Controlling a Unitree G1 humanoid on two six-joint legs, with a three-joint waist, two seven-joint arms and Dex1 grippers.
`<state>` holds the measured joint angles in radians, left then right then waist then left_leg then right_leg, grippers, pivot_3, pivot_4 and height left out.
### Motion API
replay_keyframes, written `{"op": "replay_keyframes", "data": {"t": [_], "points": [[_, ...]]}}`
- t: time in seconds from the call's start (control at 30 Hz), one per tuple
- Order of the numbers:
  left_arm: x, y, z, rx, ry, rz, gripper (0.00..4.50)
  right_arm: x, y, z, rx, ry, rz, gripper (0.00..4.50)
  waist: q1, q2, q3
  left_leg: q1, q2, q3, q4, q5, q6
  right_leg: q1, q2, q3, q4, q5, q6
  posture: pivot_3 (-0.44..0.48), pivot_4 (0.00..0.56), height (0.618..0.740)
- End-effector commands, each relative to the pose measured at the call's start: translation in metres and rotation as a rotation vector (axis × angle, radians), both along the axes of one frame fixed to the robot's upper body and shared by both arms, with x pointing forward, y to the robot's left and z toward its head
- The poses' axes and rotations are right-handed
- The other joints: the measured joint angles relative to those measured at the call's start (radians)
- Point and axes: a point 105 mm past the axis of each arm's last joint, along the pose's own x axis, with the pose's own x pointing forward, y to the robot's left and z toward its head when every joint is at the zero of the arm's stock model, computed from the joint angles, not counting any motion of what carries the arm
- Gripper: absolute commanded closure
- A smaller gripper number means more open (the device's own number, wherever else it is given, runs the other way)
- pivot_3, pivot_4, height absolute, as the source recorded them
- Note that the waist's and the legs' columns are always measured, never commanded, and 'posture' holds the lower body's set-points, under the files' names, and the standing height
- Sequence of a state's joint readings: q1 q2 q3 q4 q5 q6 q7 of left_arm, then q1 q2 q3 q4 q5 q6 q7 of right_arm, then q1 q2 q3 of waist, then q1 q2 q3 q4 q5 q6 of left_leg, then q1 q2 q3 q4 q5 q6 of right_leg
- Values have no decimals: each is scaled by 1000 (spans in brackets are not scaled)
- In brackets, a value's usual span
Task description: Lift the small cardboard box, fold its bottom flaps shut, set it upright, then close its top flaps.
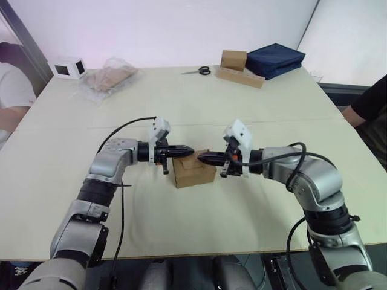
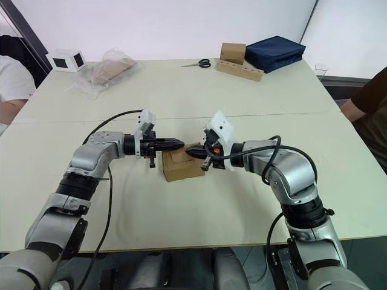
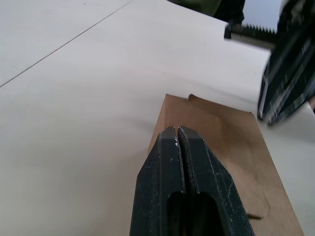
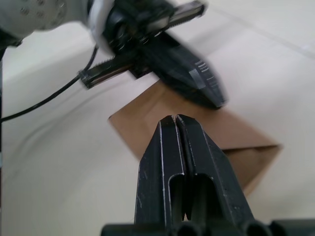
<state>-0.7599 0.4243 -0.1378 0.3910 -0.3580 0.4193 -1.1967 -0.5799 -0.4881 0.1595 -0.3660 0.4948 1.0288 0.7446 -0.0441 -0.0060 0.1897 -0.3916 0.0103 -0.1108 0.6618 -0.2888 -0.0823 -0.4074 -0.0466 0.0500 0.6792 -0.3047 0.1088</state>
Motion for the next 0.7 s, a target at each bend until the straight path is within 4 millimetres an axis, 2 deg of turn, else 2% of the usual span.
{"op": "replay_keyframes", "data": {"t": [0.03, 0.27, 0.53, 0.7], "points": [[1, -3, 9, -5, -33, -10, 4460, -3, 6, 1, -13, -41, 9, 4500, 0, 0, 0, 0, 0, 0, 0, 0, 0, 0, 0, 0, 0, 0, 0, 0, 150, 740], [3, -3, 7, 0, -33, -3, 4460, 3, 6, -13, -82, -45, -25, 4500, 0, 0, 0, 0, 0, 0, 0, 0, 0, 0, 0, 0, 0, 0, 0, 0, 150, 740], [16, -2, 9, -4, -41, 43, 4460, 6, 6, -15, -100, -53, -35, 4500, 0, 0, 0, 0, 0, 0, 0, 0, 0, 0, 0, 0, 0, 0, 0, 0, 150, 740], [12, -6, 4, 14, -36, 7, 4460, 11, 5, -15, -103, -64, -61, 4500, 0, 0, 0, 0, 0, 0, 0, 0, 0, 0, 0, 0, 0, 0, 0, 0, 150, 740]]}}
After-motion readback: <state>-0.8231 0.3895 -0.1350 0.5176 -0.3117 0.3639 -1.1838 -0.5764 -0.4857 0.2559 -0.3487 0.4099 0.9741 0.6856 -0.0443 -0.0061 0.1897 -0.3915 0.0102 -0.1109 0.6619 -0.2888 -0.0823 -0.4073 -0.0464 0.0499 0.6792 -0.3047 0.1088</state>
